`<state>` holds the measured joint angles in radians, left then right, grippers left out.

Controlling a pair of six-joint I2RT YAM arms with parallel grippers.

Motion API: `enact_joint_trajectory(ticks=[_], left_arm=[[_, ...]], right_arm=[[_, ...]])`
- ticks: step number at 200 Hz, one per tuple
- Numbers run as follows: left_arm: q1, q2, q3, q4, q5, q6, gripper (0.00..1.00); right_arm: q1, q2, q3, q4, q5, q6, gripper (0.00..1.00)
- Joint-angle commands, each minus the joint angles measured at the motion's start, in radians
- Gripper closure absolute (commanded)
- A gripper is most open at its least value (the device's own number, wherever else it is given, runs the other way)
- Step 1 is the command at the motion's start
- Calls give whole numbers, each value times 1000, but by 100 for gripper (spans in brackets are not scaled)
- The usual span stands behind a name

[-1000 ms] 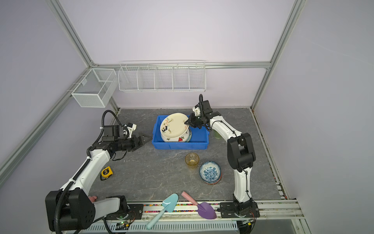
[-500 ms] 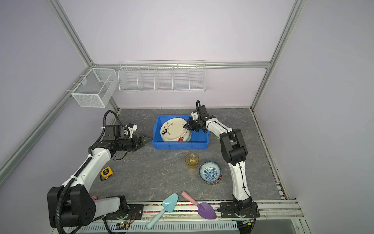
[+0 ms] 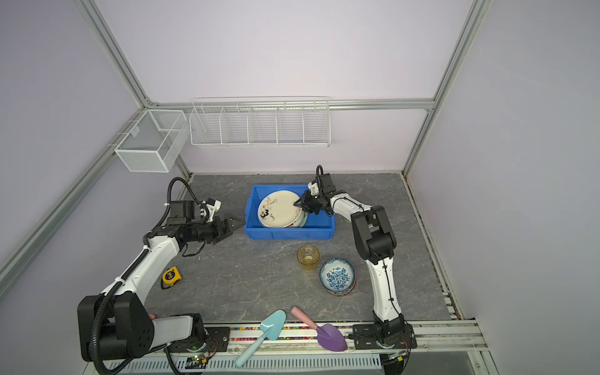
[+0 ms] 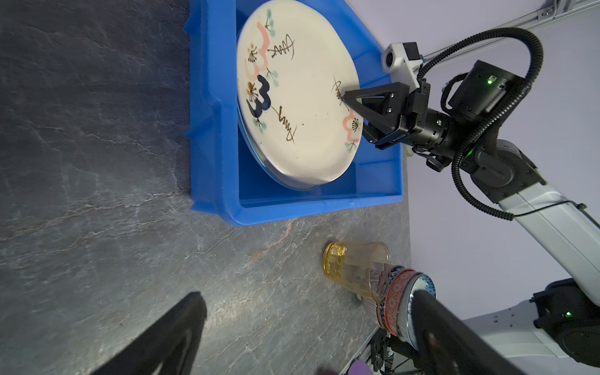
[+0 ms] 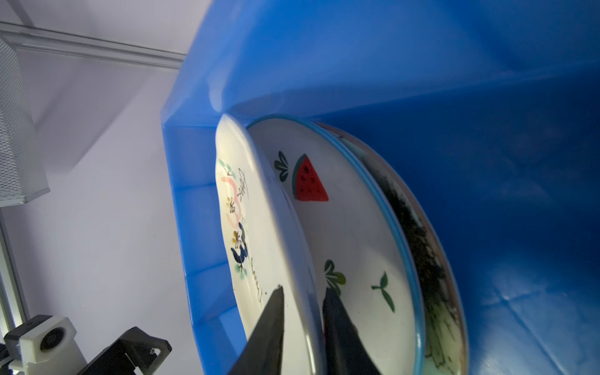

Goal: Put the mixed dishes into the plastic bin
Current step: 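Lower the cream floral plate into the bin onto the watermelon plate, then open the right gripper and withdraw it from the bin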

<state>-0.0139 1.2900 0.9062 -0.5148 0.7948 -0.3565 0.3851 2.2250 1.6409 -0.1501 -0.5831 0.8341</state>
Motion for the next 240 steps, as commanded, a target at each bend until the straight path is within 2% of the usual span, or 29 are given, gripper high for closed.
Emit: enact_joint_trajectory(ticks=[1,17,58,110,163,201,240], left_arm=[[2,4,3,-8,17,19,2],[2,3,3,-8,18,20,2],[2,8,3,-11,16,19,2],[2,3,2,-14,15,20,2],[2,9,8,-30,0,29,2],[2,-3,5,-39,-19,34,2],[2,-2,5,-41,-18,31,1]], right_arm=[[-10,-8,-24,66,-1,16,69],[-11,-1,-23,61,-4,10,63],[-13,-1,-16,15,22,-33,55],[-12,-50,34,-171,156,-173,43],[-3,-157,34,-291,282,-287,38],[0,-174,62,-346,279,-325,37],[21,-300,16,-407,320,-378,34]])
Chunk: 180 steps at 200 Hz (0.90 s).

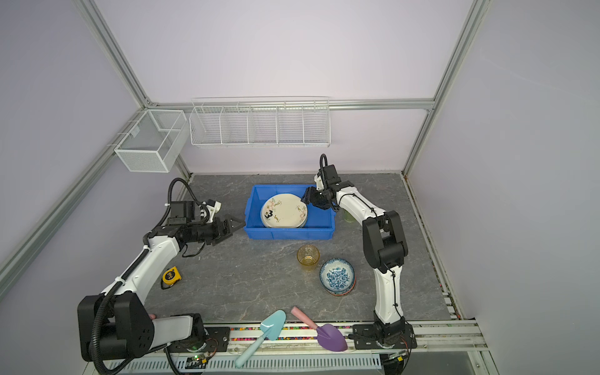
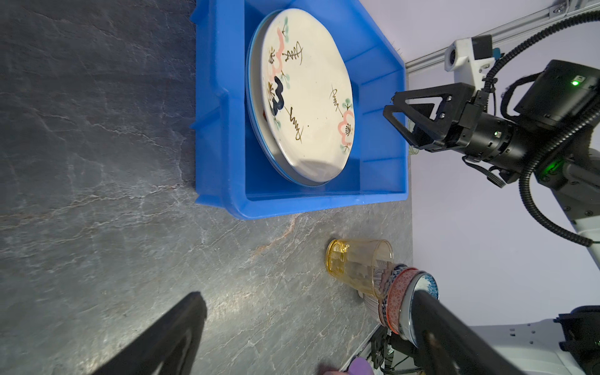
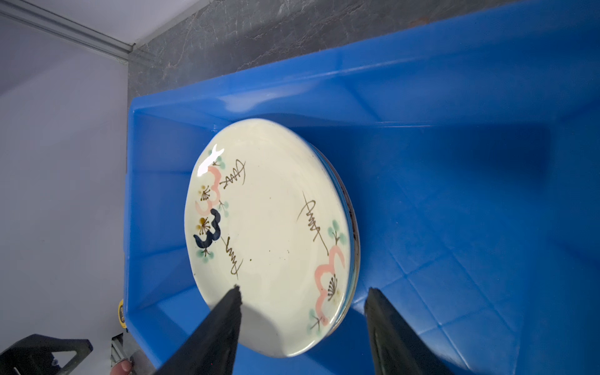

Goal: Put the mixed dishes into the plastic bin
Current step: 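Open the right gripper and withdraw it from the bin, then move the right gripper down to the blue-and-white bowl rim while the left gripper approaches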

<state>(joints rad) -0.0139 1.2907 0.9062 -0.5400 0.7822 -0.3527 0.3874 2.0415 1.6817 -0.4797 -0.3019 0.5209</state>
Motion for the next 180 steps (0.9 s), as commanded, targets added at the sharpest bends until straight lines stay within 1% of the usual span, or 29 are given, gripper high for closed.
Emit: enact_joint_trajectory(ticks=[1,25,79,92,97,112,123,129,132,151,180], left_arm=[[2,-2,5,-15,-6,28,2],[2,-5,5,-15,-9,26,1],[1,-32,-6,-9,-24,15,2],[0,-30,-6,-8,-26,13,2],[0,-30,-6,-5,-24,11,2],[0,-29,-9,1,-20,7,2],[0,-30,-11,6,-15,2,2],[-1,-31,-15,9,-11,-2,2],[-3,-31,-15,9,-9,-3,2],[-11,-43,-17,18,-11,-5,2],[-34,-57,-20,27,-26,-15,1]], right_arm=[[21,-119,-27,-79,40,-67,34],[39,-215,-60,-135,74,-104,32],[67,-429,-162,-266,115,-138,25],[72,-490,-205,-285,124,-134,20],[72,-513,-219,-296,130,-132,16],[80,-586,-257,-342,167,-132,8],[92,-628,-265,-403,224,-136,0],[96,-649,-265,-439,249,-137,10],[97,-658,-264,-458,259,-137,12],[102,-719,-279,-563,290,-126,12],[111,-826,-340,-634,301,-95,11]])
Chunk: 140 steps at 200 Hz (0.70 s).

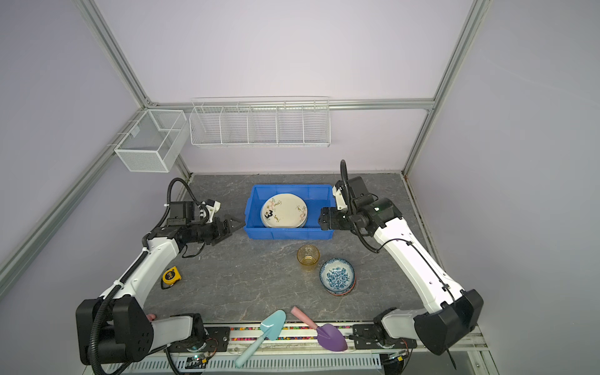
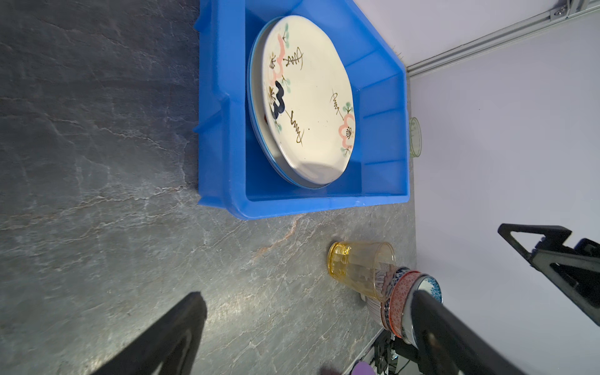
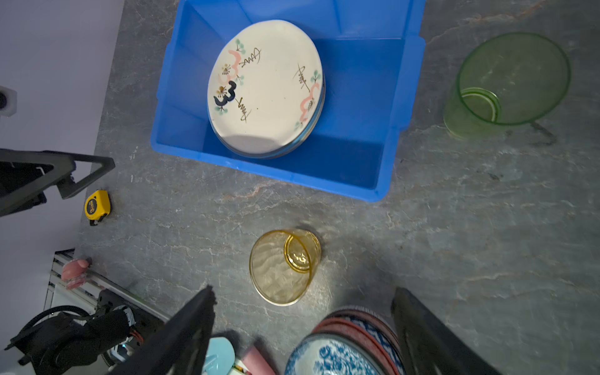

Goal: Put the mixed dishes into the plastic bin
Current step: 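Move the right gripper down to the blue-and-white bowl rim while the left gripper approaches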

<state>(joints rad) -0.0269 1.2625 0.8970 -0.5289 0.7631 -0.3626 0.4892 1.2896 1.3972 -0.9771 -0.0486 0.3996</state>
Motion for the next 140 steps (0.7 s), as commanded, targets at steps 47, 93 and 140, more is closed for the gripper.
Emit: enact_joint_trajectory(ticks=[47,93,140], left_arm=[[-210,-80,20,36,-129,-118,2],[-470,-81,81,140,-235,-240,2],[-654,5,126,208,-295,-294,2]], right_arm=[[13,-206,-138,-260,64,75,5],[31,-266,-189,-356,90,120,8],[50,-262,-250,-374,86,136,21]])
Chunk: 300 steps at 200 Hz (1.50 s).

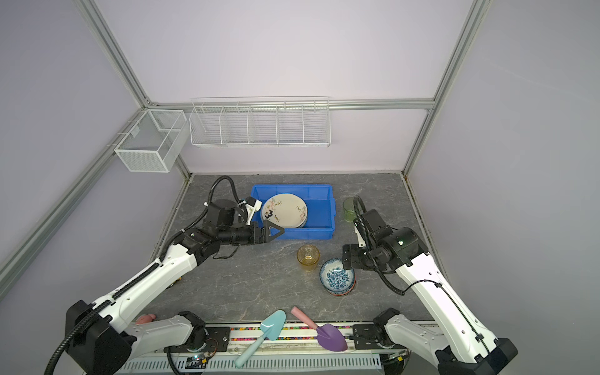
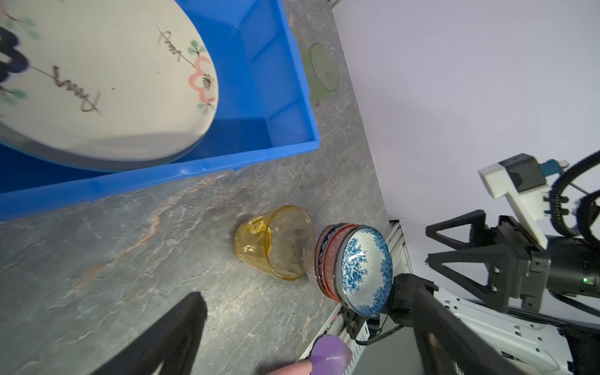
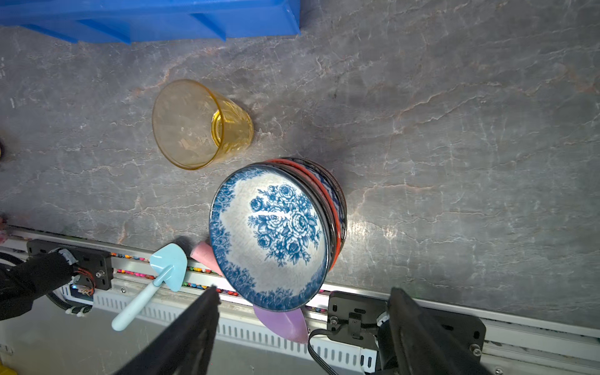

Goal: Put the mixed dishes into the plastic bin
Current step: 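Move the right gripper down to the blue-and-white bowl rim while the left gripper approaches, then close the right gripper on the blue-and-white bowl rim while the left gripper reaches over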

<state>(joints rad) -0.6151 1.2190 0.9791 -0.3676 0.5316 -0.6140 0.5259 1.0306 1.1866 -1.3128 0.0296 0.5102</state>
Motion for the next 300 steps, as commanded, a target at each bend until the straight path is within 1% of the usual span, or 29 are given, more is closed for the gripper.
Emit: enact_joint_trajectory(ticks=[1,26,49,69,109,177,226,300], left_arm=[[-69,50,46,49,-65,-43,2],[-131,76,52,75,-94,-57,2],[-155,92,40,106,-91,-77,1],[-161,105,29,124,-80,-90,1],[-164,107,17,137,-76,-97,1],[-170,110,-20,174,-73,-118,1],[-171,98,-38,178,-79,-122,1],[-172,106,-48,185,-75,-120,1]], right_arm=[[13,-3,-42,-39,8,24,22],[18,-4,-74,-40,4,30,30],[23,-10,-100,-34,-1,39,37],[26,-9,-135,-10,-14,45,42],[32,-4,-182,35,-25,56,47],[38,19,-211,74,-23,59,57],[49,54,-203,91,-20,54,62],[65,82,-176,66,19,56,70]])
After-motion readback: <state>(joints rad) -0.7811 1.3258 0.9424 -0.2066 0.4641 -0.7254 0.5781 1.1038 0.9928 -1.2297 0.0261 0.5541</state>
